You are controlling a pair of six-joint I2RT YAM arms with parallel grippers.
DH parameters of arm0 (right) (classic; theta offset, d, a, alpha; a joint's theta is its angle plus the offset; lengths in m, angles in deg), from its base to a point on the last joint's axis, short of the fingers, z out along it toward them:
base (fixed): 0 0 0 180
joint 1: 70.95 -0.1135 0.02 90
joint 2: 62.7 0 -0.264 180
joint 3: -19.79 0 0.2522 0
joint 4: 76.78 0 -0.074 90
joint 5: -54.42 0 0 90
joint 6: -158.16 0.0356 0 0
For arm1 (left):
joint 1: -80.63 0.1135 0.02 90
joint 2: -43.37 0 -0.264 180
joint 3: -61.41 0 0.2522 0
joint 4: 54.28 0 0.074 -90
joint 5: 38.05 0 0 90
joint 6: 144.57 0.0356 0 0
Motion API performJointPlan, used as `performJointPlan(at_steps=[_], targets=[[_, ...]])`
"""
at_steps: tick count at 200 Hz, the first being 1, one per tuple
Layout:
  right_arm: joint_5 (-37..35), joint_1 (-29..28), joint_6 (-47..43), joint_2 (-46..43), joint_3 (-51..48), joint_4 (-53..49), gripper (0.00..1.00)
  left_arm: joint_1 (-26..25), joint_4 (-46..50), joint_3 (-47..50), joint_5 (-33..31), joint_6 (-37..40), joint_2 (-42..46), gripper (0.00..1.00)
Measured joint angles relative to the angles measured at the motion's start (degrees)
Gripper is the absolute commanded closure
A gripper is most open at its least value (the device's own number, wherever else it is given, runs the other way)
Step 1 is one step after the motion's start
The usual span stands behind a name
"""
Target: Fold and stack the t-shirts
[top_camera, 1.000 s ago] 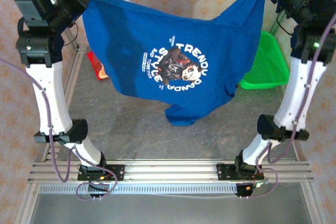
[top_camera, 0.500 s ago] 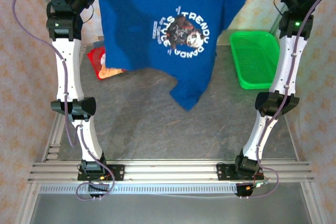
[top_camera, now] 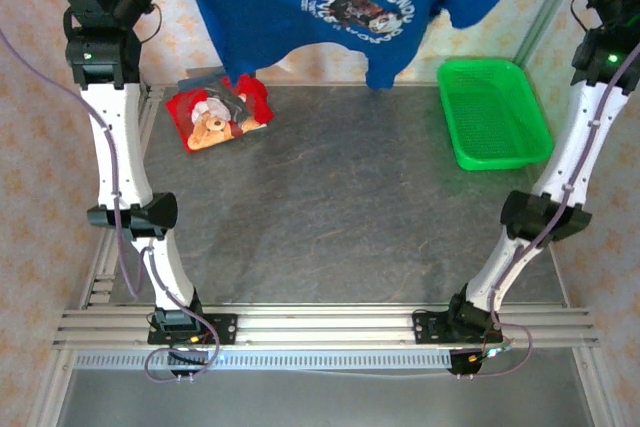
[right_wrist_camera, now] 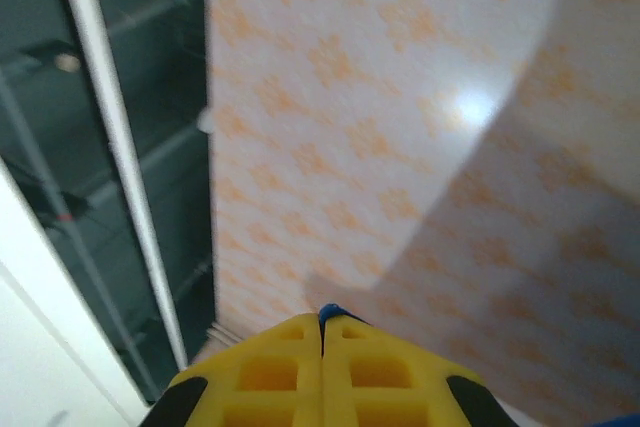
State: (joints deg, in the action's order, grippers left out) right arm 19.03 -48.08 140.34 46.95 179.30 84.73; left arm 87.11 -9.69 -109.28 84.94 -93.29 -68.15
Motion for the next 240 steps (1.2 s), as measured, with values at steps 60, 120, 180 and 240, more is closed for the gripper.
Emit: performJointPlan(at_steps=[60,120,180,240], targets=[[0.7,0.2,-20.0,-40.6,-69.1,-14.1,1.00,-3.9,0.2,70.6,-2.3,11.3,36.2,1.00],[-8.8,-0.2,-35.5,-57.6,-98.0,-42.4,1.00,-5.7,8.5,110.8,-10.0,9.7,59.3,1.00],[-15.2,-0.3,-38.3,-66.2,-108.6,-53.6,1.00,-5.7,15.5,123.8,-19.1,-1.7,66.0,1.00],[-18.7,-0.3,-38.9,-66.9,-115.1,-55.0,0.82,-5.8,16.8,125.6,-24.9,-8.1,57.3,0.76]])
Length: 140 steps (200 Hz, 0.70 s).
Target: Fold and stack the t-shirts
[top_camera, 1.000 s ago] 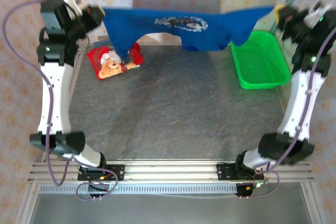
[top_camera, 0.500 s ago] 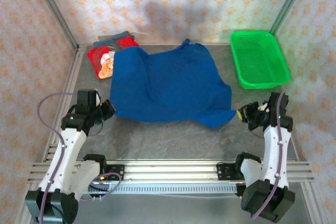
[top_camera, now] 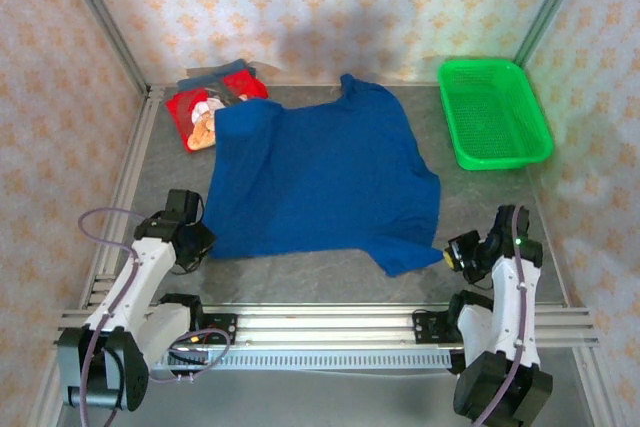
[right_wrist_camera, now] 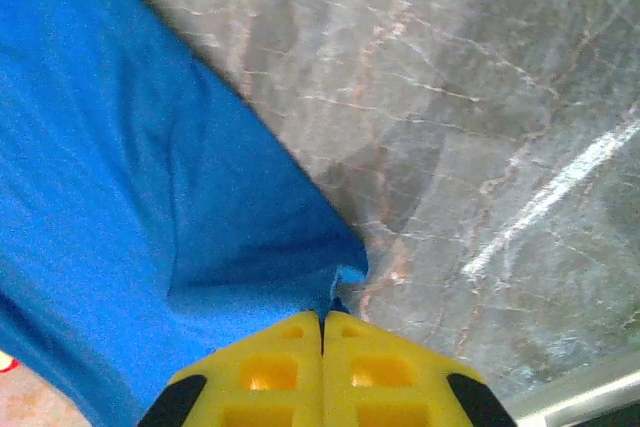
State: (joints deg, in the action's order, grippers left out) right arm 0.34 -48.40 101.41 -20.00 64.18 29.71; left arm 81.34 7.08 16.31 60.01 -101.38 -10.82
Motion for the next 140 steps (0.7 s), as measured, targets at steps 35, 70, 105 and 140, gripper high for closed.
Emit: performJointPlan(at_steps=[35,70,105,140], targets=[[-1.5,0.0,-0.2,-0.5,-0.7,-0.3,0.58,0.0,0.0,2.3,-0.9,-2.6,-0.6,0.41],[-2.1,0.0,0.1,-0.5,-0.7,-0.4,0.54,0.0,0.2,2.9,-1.0,-4.2,2.3,0.38],[-2.1,0.0,0.1,0.1,-0.9,-0.3,0.54,0.0,-0.9,4.6,-0.4,-4.8,1.2,0.39],[-2.0,-1.0,0.1,1.6,-1.9,0.0,0.55,0.0,-5.5,7.3,1.6,-5.9,0.9,0.40]])
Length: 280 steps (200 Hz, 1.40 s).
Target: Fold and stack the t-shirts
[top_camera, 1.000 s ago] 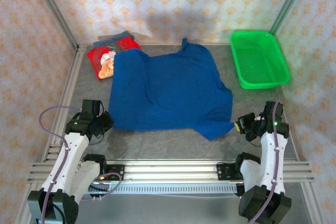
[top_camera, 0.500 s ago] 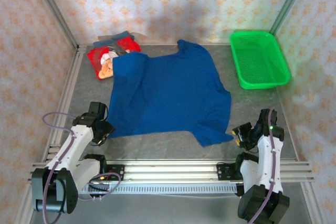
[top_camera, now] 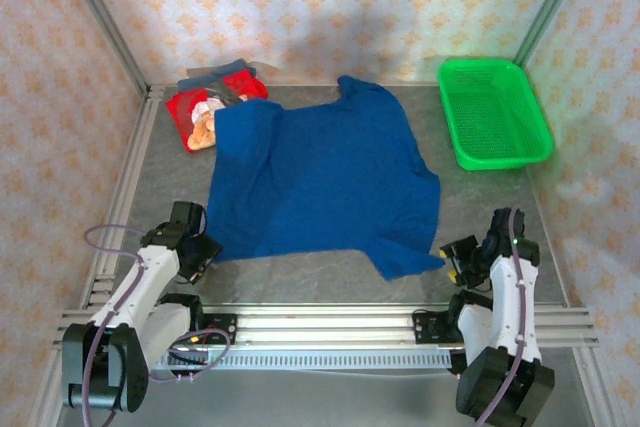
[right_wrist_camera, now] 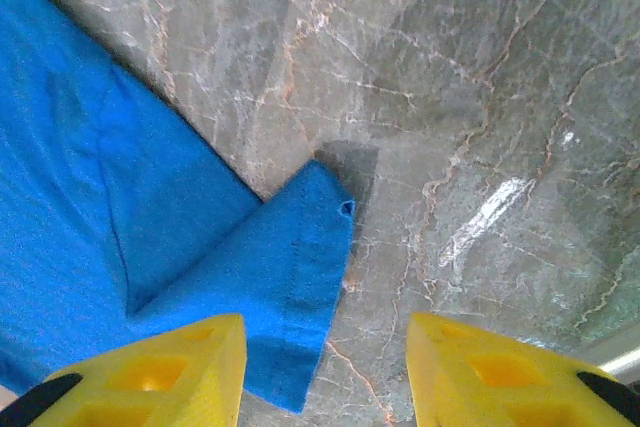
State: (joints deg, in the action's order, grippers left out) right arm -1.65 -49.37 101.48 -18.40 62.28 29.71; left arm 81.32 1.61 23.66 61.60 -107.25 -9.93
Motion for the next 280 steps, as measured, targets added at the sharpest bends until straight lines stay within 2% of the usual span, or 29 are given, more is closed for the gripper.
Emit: performJointPlan(at_steps=[23,128,166,181,211,227,248,268,280], targets=[[1.0,-1.1,0.0,1.2,-0.7,1.2,0.56,0.0,-3.4,0.6,0.9,-0.1,-0.6,0.42],[1.7,-3.5,1.5,4.8,-3.2,7.6,0.58,0.9,-4.0,0.7,0.4,-0.2,-4.5,0.50],[0.9,-3.6,2.1,8.7,-3.5,11.5,0.58,1.0,-4.0,0.5,0.2,-0.2,-5.8,0.55],[0.4,-3.6,2.6,10.3,-4.0,13.3,0.60,1.0,-4.0,0.5,0.1,-0.2,-5.9,0.59],[0.0,-3.8,3.8,13.0,-4.5,17.0,0.68,1.8,-3.2,-0.2,0.1,-0.1,-7.8,0.71],[-0.1,-4.2,4.2,15.3,-4.5,19.0,0.74,2.3,-2.5,-0.9,0.1,0.1,-9.0,0.81],[-0.2,-4.2,5.1,16.7,-4.5,19.1,0.84,2.8,-2.1,-1.7,0.6,0.4,-10.3,0.87],[-0.8,-4.3,5.7,17.1,-4.5,18.4,1.00,2.8,-2.4,-2.2,1.0,0.7,-11.1,0.93],[-0.7,-4.3,6.3,17.2,-4.3,18.4,1.00,3.0,-2.4,-2.3,1.2,1.1,-11.2,0.96]])
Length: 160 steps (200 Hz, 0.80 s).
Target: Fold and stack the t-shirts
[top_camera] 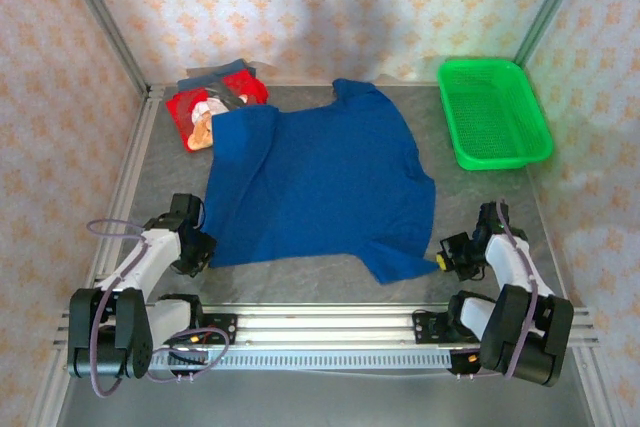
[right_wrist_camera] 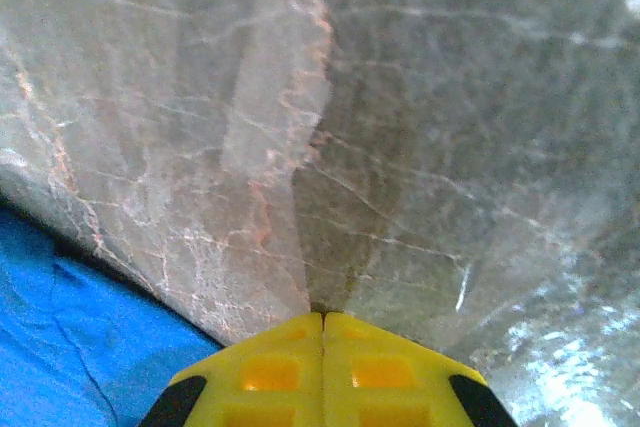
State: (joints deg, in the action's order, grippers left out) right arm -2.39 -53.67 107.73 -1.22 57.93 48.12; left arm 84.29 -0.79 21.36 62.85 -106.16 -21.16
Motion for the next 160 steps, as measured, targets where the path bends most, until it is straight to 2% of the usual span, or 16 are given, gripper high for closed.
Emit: performJointPlan(at_steps=[19,61,82,94,160], targets=[[0.4,-0.2,0.3,-0.5,-0.1,0.3,1.00,0.3,0.1,0.0,0.4,0.3,0.0,1.00],[2.7,-1.1,0.2,-8.2,0.1,-0.6,1.00,0.5,0.5,0.1,0.5,1.1,1.0,1.00],[2.7,-1.1,0.0,-9.9,0.3,-2.8,0.68,0.5,0.3,0.5,0.5,1.1,1.5,1.00],[2.5,-1.1,-0.4,-9.7,0.3,-3.9,0.60,0.5,0.3,0.5,0.6,1.1,1.5,1.00],[2.6,-1.7,-1.7,-3.7,0.2,-4.2,0.59,0.6,0.3,0.1,0.7,1.7,0.6,1.00]])
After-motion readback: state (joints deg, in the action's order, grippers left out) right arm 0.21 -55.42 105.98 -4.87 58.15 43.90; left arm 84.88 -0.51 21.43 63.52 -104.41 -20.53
